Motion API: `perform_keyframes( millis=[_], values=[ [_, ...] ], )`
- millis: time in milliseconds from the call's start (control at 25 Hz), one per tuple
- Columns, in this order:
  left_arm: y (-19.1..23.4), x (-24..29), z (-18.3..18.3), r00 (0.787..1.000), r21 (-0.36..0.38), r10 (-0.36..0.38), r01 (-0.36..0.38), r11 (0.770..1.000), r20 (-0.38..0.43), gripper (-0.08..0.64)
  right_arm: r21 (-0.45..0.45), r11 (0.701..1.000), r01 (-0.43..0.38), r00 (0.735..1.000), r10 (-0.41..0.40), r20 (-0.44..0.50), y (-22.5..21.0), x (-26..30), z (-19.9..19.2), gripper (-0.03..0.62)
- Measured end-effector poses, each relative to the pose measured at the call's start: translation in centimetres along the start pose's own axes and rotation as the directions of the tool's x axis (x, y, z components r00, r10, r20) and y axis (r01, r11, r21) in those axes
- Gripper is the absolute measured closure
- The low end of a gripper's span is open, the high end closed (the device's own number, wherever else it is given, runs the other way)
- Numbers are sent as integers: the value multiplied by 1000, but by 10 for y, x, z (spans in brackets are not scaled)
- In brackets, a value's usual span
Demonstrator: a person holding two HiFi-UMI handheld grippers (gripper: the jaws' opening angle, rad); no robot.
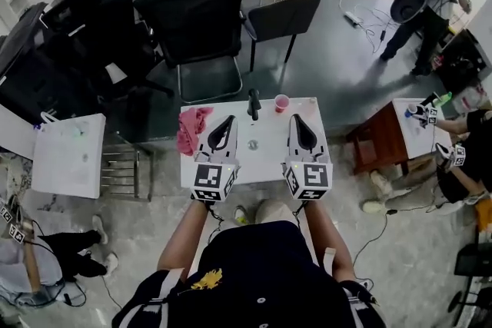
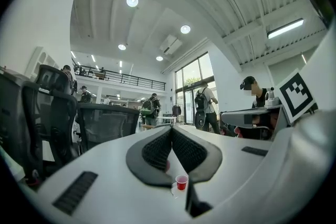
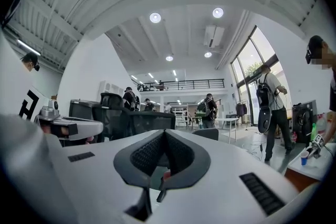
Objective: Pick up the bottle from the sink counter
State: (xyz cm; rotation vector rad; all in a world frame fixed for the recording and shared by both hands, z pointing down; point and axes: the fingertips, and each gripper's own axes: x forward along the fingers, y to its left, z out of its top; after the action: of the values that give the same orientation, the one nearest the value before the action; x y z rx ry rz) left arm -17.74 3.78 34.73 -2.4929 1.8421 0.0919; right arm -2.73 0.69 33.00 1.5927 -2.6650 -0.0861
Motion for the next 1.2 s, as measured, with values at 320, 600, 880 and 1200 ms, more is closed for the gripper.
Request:
perform_keyframes(
  millis=[320,600,880,1200],
  values=[
    [-8,20,10,1000,8,24,-24,1000,-12,541,36,998,-45,999,44,32,-16,16,13,566],
    [-7,43,9,999,3,32,-32,999,-28,541,13,998,-56,998,55,26,-27,32,17,565],
    [-4,58,0,999,-16,29,-29,999,-46,541,13,998,-61,998,61,6,-36,42,11,565],
    [2,74,7,999,-1,29,-29,1000,-29,541,-4,999,-51,998,51,22,-51,54,18,565]
  ],
)
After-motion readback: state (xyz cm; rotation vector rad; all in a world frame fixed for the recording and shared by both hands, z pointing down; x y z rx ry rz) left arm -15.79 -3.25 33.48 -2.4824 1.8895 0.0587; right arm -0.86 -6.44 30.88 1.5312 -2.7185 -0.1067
